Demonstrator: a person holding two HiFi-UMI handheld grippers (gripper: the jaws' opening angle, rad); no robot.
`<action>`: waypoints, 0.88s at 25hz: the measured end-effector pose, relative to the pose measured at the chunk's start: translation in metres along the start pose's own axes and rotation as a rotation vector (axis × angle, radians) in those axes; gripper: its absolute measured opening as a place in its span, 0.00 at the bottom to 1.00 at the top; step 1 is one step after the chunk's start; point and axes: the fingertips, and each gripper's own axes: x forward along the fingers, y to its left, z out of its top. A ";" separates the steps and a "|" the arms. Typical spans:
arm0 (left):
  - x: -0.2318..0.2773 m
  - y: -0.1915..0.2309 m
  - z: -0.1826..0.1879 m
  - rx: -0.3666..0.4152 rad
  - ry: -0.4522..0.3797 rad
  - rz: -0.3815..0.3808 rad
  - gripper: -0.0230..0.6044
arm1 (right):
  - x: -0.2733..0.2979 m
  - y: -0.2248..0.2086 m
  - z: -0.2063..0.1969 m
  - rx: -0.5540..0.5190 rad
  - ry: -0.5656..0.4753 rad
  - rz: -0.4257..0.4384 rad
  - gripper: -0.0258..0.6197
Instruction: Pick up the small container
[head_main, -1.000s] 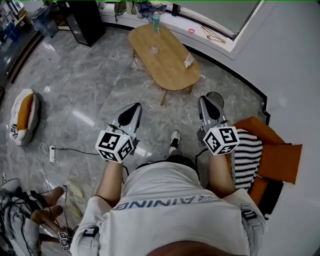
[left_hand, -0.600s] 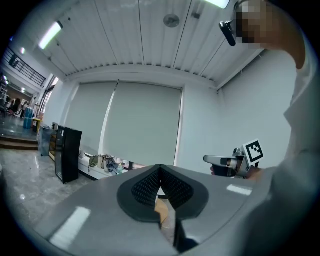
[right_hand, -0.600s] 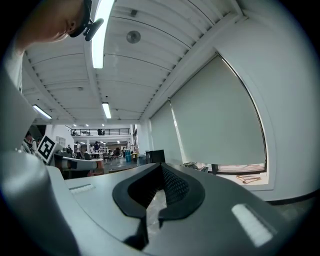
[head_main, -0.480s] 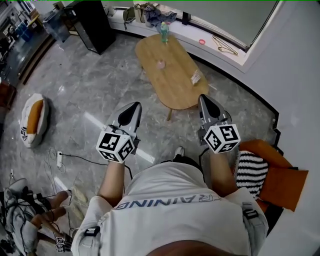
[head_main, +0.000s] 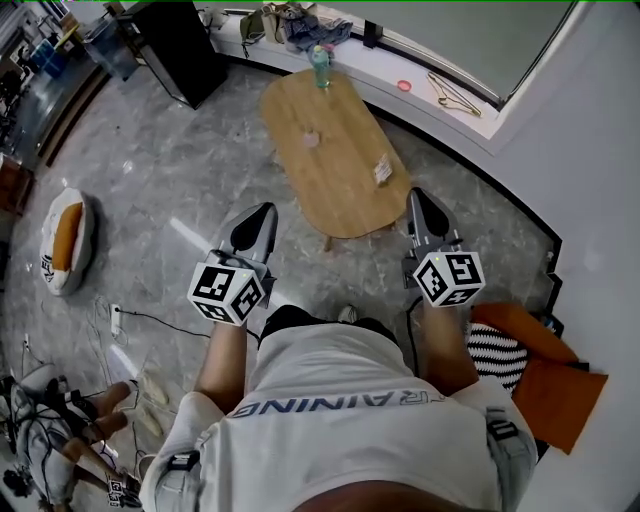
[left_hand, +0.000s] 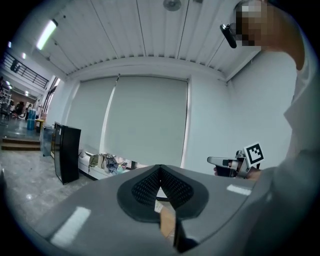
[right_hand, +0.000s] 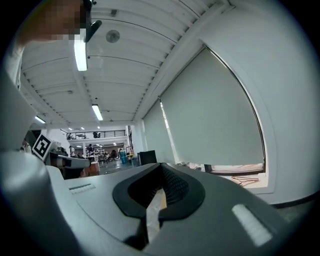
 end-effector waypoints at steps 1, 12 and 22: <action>0.009 0.000 -0.001 0.000 0.006 -0.002 0.04 | 0.006 -0.006 0.000 0.000 0.005 0.005 0.07; 0.101 0.064 0.000 -0.029 0.007 -0.037 0.04 | 0.108 -0.035 0.001 -0.010 0.017 -0.008 0.07; 0.168 0.185 0.020 -0.052 0.002 -0.024 0.04 | 0.238 -0.024 0.012 -0.095 0.046 -0.033 0.07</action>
